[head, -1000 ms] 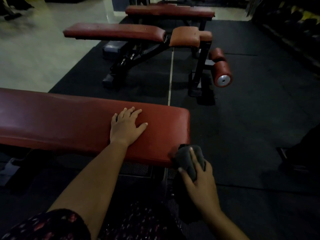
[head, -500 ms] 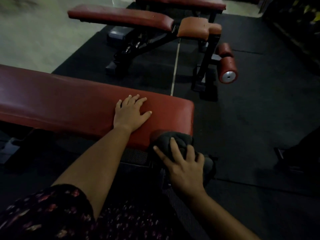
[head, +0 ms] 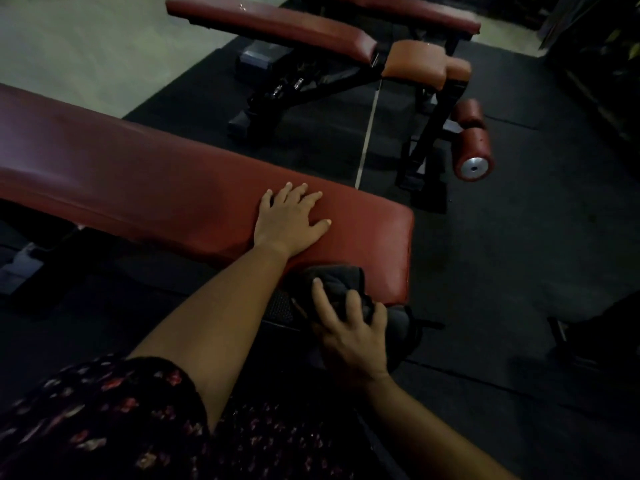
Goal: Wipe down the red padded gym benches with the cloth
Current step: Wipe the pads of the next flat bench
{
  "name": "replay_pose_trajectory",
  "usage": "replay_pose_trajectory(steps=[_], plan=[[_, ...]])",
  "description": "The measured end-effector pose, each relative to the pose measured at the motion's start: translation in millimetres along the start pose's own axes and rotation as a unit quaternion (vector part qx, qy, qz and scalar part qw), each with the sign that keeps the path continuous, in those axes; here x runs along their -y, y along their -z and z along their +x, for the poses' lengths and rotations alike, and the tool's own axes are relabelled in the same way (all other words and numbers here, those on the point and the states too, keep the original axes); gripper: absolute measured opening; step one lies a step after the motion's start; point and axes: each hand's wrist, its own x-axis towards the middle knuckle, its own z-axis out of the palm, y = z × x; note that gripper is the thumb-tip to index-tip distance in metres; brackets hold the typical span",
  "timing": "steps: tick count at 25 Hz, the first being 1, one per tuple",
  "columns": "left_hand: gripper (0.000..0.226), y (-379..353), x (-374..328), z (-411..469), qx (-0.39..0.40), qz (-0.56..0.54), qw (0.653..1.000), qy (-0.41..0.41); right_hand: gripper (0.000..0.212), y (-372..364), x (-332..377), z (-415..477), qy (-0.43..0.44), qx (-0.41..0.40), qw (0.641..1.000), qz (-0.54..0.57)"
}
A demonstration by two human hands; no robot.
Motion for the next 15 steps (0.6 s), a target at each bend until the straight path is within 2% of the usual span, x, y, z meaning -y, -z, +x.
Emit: replay_pose_trajectory(steps=[3, 7, 9, 12, 15], plan=[[0.066, 1.3, 1.6, -0.7, 0.004, -0.005, 1.0, -0.001, 0.039, 2.3, -9.4, -6.7, 0.015, -0.011, 1.0, -0.007], [0.066, 6.8, 5.2, -0.3, 0.024, -0.039, 0.999, -0.018, 0.051, 21.4, -50.9, -48.4, -0.002, 0.065, 0.998, 0.026], [0.066, 17.3, 16.6, 0.1, 0.02, -0.071, 0.997, -0.034, 0.053, 26.7, -50.7, -41.6, -0.017, 0.09, 0.995, 0.046], [0.063, 35.2, 53.0, -2.9, -0.015, -0.024, 0.998, -0.049, 0.052, 25.5, -20.0, -1.5, -0.018, 0.093, 0.992, 0.089], [0.06, 43.3, 105.0, -11.2, -0.024, 0.051, 0.998, -0.03, 0.055, 20.3, 14.3, 42.2, 0.031, 0.091, 0.991, 0.093]])
